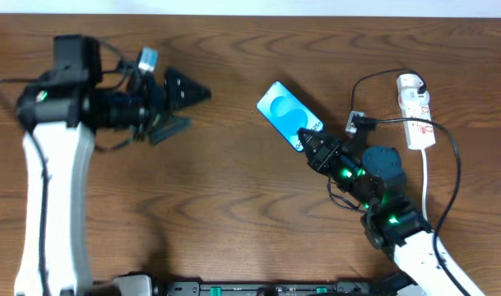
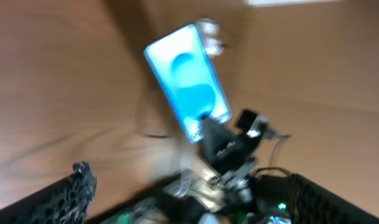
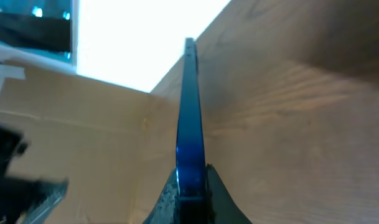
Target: Plug charger to phone and switch on socket
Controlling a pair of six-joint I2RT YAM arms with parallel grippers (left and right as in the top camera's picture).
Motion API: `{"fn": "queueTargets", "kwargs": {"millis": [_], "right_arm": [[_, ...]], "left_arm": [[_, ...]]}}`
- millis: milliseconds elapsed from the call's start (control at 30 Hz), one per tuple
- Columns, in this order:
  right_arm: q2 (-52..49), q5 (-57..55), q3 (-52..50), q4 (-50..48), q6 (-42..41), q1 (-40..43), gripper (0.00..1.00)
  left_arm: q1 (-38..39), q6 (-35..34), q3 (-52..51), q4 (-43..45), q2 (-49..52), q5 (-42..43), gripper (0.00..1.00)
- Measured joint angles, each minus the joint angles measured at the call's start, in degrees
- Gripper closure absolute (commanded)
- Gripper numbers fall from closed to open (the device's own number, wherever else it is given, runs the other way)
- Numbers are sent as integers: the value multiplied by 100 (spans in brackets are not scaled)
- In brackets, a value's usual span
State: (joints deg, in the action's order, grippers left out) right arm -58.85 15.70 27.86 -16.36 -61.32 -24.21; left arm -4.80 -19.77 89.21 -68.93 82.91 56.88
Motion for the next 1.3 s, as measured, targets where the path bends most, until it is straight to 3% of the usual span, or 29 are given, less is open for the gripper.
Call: {"fn": "queueTargets", "kwargs": {"millis": [267, 467, 667, 900, 1100, 1300], "right_arm": [[-861, 472, -442, -1362, -721, 345, 99], [-1268, 782, -446, -2367, -863, 369, 99], [-1292, 925, -446, -2389, -883, 369, 99], [-1292, 1021, -446, -2398, -883, 369, 99], [-1292, 1029, -448, -2363, -966, 369, 99], [-1294, 1040, -448, -2186, -1694, 369, 99]], "left_arm": [[2, 7, 2, -1438, -1106, -3016, 2], [203, -227, -592, -1060, -1475, -3676, 2], [431, -826, -2393, 1259, -1941, -3560, 2], [546, -2732, -4463, 5272, -1624, -1770, 2], [951, -4496, -4911, 6745, -820, -981, 2], [1569, -5274, -4913, 8327, -533, -789, 2]]}}
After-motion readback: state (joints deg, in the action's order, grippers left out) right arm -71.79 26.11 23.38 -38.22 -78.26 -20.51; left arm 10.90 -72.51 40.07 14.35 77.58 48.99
